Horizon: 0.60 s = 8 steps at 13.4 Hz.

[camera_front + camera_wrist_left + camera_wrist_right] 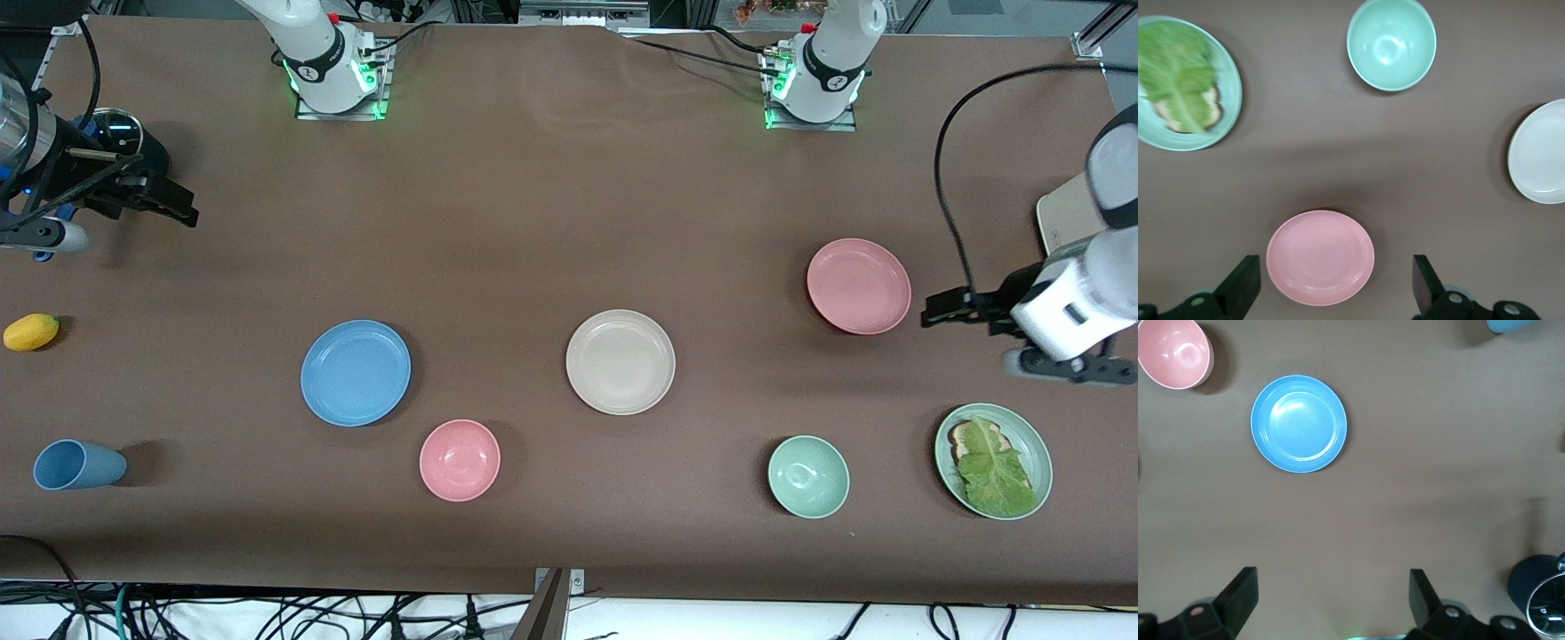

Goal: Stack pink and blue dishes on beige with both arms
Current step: 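Reach the left gripper to the pink plate while the right gripper moves out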

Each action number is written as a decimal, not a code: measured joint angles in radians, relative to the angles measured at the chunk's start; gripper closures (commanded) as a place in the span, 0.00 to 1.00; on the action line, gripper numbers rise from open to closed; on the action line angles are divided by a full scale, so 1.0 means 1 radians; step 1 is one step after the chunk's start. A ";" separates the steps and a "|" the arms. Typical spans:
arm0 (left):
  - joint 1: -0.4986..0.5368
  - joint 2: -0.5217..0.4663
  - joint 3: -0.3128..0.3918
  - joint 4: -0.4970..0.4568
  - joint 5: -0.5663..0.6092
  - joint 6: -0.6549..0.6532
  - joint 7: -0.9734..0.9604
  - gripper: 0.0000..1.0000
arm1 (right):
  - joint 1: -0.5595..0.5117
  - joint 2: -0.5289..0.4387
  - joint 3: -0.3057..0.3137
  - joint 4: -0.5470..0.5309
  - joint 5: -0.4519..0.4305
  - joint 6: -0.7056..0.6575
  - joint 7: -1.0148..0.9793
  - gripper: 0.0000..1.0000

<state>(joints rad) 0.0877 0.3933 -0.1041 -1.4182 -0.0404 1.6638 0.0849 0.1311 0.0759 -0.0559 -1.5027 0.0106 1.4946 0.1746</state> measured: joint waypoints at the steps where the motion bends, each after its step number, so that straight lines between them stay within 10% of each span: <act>1: -0.005 0.038 -0.001 0.000 0.000 0.007 0.000 0.00 | 0.000 0.001 0.000 0.000 0.000 0.001 0.000 0.00; 8: -0.007 0.122 0.018 -0.021 0.000 0.138 0.002 0.00 | -0.015 0.004 -0.005 0.000 0.000 0.006 0.000 0.00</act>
<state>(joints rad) 0.0805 0.5156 -0.0865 -1.4392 -0.0403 1.8021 0.0867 0.1157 0.0796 -0.0609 -1.5027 0.0105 1.5007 0.1747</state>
